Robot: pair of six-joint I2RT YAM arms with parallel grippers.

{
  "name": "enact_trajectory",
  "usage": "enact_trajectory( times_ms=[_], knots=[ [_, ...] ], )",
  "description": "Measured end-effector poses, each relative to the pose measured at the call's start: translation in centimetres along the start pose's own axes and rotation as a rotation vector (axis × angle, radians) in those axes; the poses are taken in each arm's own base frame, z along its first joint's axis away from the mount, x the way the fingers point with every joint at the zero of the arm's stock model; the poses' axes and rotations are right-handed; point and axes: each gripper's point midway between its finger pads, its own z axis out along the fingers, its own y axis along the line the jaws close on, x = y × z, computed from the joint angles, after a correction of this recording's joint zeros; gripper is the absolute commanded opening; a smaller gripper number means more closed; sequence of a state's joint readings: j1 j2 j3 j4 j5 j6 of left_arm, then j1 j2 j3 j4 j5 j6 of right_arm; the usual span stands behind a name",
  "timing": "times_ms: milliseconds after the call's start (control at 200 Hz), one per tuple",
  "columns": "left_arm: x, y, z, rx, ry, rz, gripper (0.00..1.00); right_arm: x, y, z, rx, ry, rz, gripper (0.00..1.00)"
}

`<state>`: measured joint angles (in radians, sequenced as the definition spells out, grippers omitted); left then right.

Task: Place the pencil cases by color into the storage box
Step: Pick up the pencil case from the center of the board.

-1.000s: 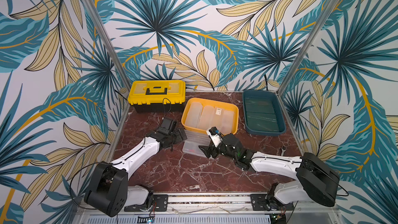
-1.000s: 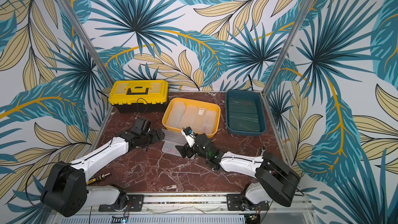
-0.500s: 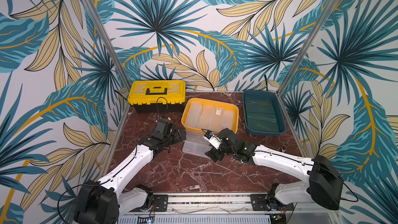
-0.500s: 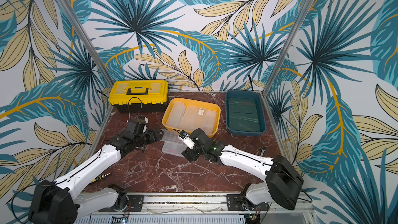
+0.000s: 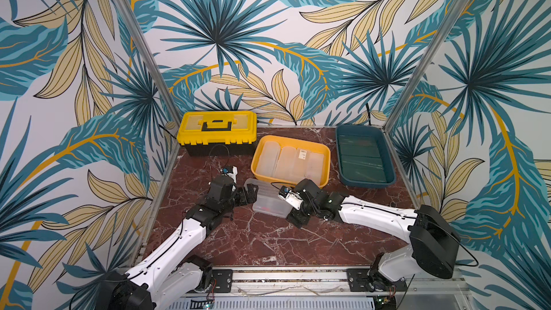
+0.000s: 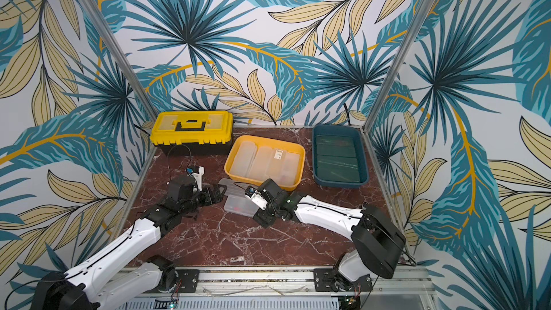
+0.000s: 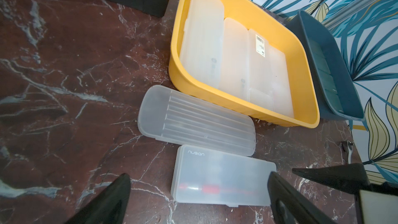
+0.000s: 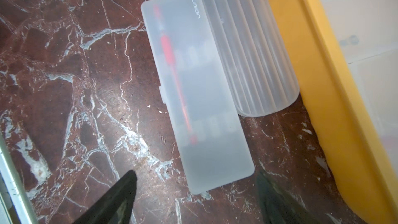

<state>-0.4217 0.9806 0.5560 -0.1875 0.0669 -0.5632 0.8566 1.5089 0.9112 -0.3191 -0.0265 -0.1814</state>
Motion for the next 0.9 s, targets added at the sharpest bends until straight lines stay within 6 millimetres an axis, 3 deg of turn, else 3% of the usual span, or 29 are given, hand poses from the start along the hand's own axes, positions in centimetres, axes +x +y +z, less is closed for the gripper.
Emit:
enact_trajectory(
  times_ms=[210, 561, 901],
  knots=[
    [0.4, -1.3, 0.9, 0.010, -0.011, 0.084, 1.00, 0.2, 0.0, 0.0, 0.003, 0.009, -0.007, 0.87],
    [1.0, -1.6, 3.1, -0.053, -0.001, 0.158, 1.00, 0.9, 0.0, 0.3, 0.002, 0.034, -0.017, 0.87],
    [0.0, -5.6, 3.2, 0.138, -0.042, 0.258, 1.00, 2.1, -0.4, 2.0, 0.018, 0.118, -0.043, 0.87]
  ],
)
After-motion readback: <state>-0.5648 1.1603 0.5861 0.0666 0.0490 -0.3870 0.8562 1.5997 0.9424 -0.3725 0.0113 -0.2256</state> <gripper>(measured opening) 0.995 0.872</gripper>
